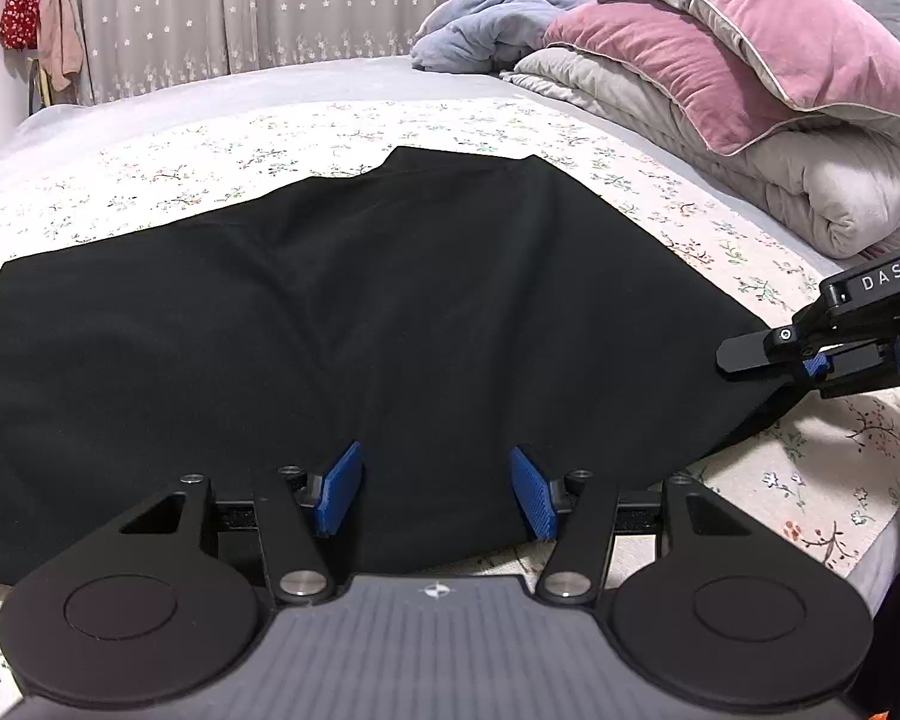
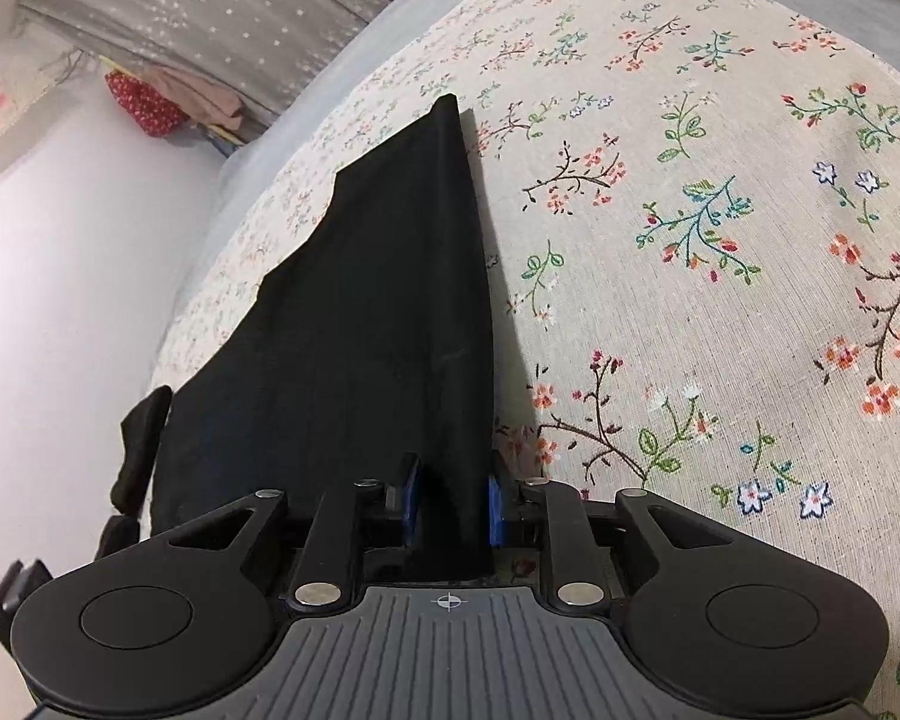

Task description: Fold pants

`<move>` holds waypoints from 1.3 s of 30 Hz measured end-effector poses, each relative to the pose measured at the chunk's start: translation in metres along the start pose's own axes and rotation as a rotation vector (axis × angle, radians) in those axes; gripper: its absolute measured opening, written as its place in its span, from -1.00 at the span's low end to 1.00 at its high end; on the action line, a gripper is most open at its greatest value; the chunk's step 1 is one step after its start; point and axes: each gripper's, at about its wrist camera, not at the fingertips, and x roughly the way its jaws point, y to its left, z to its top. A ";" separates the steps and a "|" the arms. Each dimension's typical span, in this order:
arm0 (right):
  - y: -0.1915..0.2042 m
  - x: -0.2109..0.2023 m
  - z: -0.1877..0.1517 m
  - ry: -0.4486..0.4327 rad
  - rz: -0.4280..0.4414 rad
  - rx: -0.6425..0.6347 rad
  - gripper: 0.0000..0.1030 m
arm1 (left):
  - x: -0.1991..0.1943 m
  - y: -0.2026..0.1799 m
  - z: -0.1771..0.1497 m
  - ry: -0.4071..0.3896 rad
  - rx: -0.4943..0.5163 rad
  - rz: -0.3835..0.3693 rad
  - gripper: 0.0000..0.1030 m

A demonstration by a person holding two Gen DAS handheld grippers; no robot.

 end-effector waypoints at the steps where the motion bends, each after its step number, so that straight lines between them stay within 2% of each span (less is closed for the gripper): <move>1: 0.000 0.000 -0.001 -0.002 0.000 0.004 -0.57 | 0.000 0.001 0.000 0.003 -0.005 -0.002 0.39; 9: -0.006 -0.002 -0.009 -0.015 0.023 0.062 -0.56 | -0.007 -0.003 -0.006 0.035 -0.011 -0.019 0.48; 15: -0.006 -0.002 -0.020 -0.056 0.033 0.103 -0.55 | -0.012 0.000 -0.005 0.057 -0.028 -0.055 0.53; 20: -0.006 -0.003 -0.024 -0.081 0.036 0.111 -0.56 | -0.020 0.007 0.001 0.037 -0.081 -0.106 0.53; 23: -0.002 -0.003 -0.026 -0.086 0.022 0.072 -0.59 | -0.022 0.011 0.006 0.006 -0.096 -0.108 0.53; 28: 0.000 -0.002 -0.028 -0.094 0.010 0.070 -0.63 | -0.009 0.018 0.022 -0.012 -0.193 -0.149 0.53; 30: -0.001 -0.002 -0.028 -0.100 0.013 0.092 -0.58 | -0.002 0.018 0.027 -0.021 -0.217 -0.156 0.53; 34: -0.001 0.001 -0.032 -0.124 0.021 0.125 -0.58 | 0.021 0.021 0.024 0.061 -0.274 -0.153 0.52; 37: 0.003 0.002 -0.036 -0.147 0.007 0.114 -0.59 | 0.019 0.018 0.022 0.049 -0.255 -0.158 0.52; 39: 0.008 0.002 -0.039 -0.162 -0.020 0.087 -0.68 | 0.019 0.018 0.025 0.058 -0.261 -0.162 0.52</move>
